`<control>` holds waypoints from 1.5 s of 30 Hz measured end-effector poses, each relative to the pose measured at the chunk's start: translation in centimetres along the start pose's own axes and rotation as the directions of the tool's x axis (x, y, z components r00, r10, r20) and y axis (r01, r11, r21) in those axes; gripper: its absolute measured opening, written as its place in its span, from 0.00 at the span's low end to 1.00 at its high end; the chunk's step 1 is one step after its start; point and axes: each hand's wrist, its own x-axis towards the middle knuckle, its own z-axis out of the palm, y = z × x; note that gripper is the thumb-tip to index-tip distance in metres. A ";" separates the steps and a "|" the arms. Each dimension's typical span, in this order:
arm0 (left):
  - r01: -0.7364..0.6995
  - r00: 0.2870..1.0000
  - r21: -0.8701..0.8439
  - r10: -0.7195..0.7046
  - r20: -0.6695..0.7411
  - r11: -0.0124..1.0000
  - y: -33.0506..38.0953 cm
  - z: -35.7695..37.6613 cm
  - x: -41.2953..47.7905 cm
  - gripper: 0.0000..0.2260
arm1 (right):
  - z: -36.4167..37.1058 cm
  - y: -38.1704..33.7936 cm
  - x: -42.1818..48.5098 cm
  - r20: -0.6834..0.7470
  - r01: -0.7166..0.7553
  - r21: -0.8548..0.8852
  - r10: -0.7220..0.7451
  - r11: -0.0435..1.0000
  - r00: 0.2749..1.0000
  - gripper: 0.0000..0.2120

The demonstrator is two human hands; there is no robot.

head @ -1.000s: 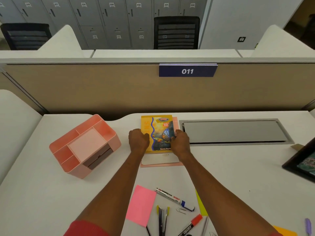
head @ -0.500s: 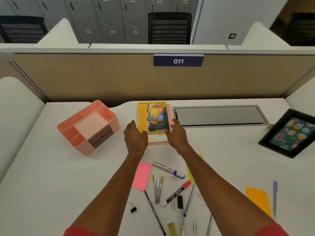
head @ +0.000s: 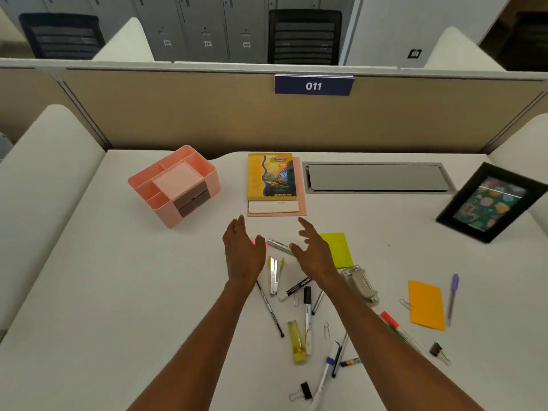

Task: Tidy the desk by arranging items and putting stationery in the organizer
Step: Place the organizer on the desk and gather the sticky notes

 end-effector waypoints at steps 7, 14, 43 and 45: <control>0.023 1.000 0.069 -0.024 0.010 0.997 -1.5 -0.1 -7.4 0.29 | -0.8 3.2 -7.0 0.007 0.050 0.025 -0.050 0.998 0.999 0.31; 0.106 0.994 0.083 -0.108 0.024 0.991 -2.8 -0.3 -14.4 0.29 | 0.4 4.4 -12.5 0.051 0.088 0.026 -0.090 0.996 0.995 0.26; 0.190 0.970 0.028 -0.193 0.148 0.981 -4.8 -1.3 0.6 0.23 | 12.4 -2.5 -3.5 0.103 0.067 -0.176 -0.050 0.982 0.993 0.12; 0.232 0.966 -0.028 -0.227 0.125 0.972 -4.6 -1.2 0.8 0.19 | 12.7 -2.1 -3.6 0.084 0.038 -0.094 -0.030 0.995 0.996 0.12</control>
